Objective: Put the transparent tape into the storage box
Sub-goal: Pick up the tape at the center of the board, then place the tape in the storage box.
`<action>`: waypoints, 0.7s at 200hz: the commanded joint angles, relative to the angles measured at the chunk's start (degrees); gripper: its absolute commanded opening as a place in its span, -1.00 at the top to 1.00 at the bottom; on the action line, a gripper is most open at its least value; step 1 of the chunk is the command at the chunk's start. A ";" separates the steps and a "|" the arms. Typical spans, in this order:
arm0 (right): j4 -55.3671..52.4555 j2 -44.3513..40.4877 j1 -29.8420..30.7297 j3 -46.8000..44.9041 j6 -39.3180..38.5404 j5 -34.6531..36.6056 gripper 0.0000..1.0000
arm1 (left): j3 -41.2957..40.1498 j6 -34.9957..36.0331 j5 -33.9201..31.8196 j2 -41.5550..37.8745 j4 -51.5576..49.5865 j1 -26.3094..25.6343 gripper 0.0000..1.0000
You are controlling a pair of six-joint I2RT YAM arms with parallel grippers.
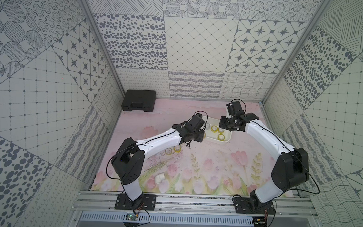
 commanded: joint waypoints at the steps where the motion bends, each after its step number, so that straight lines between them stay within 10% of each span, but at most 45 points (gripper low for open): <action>1: 1.57 -1.20 -0.60 0.82 0.42 0.65 0.32 | 10.35 7.37 1.18 5.43 -8.19 1.37 0.91; 140: 7.21 3.12 -5.24 -4.38 0.84 -10.11 0.32 | 26.56 8.47 10.58 30.88 -6.57 2.49 0.91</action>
